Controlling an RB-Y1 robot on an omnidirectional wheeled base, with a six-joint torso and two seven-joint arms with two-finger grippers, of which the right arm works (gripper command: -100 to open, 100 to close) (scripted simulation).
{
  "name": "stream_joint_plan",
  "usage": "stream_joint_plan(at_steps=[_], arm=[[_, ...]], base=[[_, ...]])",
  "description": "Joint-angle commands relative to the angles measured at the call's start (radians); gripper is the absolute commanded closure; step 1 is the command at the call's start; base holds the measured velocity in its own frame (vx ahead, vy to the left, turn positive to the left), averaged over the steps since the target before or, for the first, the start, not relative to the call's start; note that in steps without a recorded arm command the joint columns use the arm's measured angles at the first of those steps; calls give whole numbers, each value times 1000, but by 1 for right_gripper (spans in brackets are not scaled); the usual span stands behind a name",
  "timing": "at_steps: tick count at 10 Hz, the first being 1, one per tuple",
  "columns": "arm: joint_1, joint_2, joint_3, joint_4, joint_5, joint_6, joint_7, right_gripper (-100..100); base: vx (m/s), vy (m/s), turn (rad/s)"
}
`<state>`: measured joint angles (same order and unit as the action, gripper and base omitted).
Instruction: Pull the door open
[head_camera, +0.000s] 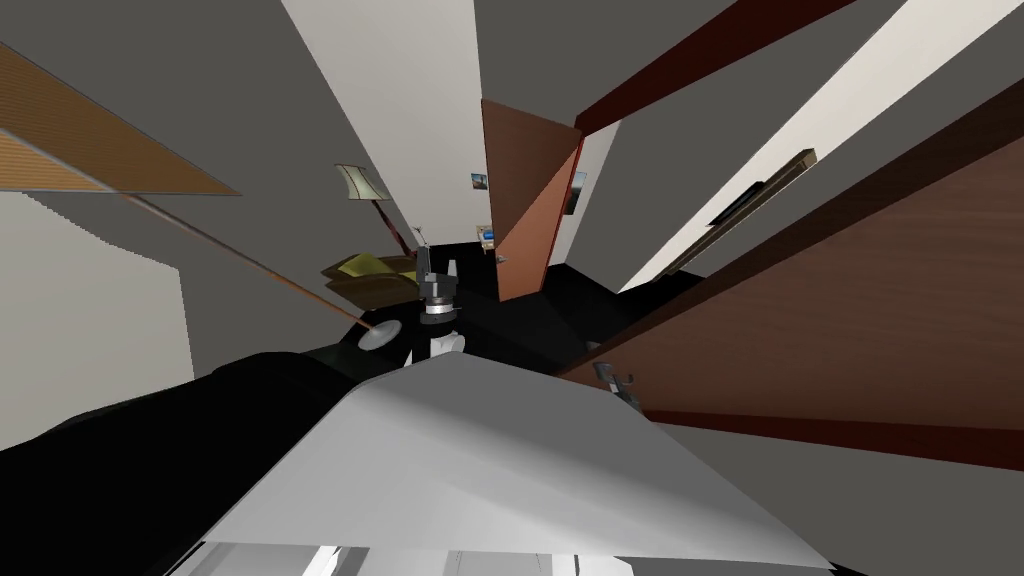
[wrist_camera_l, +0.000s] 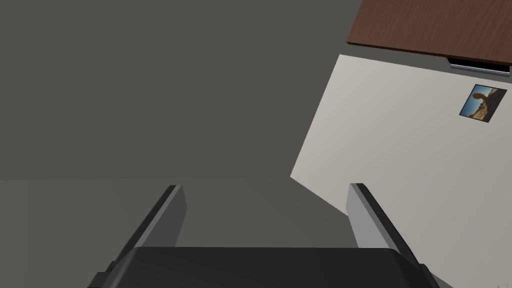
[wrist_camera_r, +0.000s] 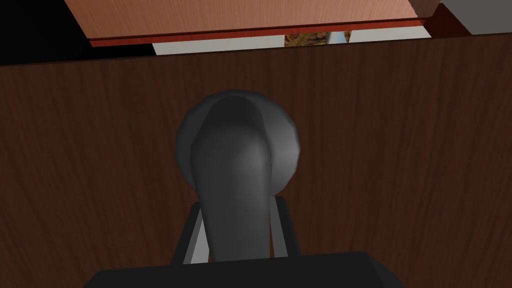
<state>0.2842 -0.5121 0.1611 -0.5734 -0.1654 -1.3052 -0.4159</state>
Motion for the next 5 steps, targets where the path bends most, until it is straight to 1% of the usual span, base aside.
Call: stream_joint_plan(at_steps=[1,2,3,5], arm=[[0,0,0,0,0,0,0,100],[-4,-1,2,9,1,-4,-2,100],[-6,-2,3,12,1,-6,-3,100],[-12,-3,5,21,2,-10,-5,100]], base=[[-90,-6,26],[-111,-31,101],[-177,-44,191],[-205,-44,141]])
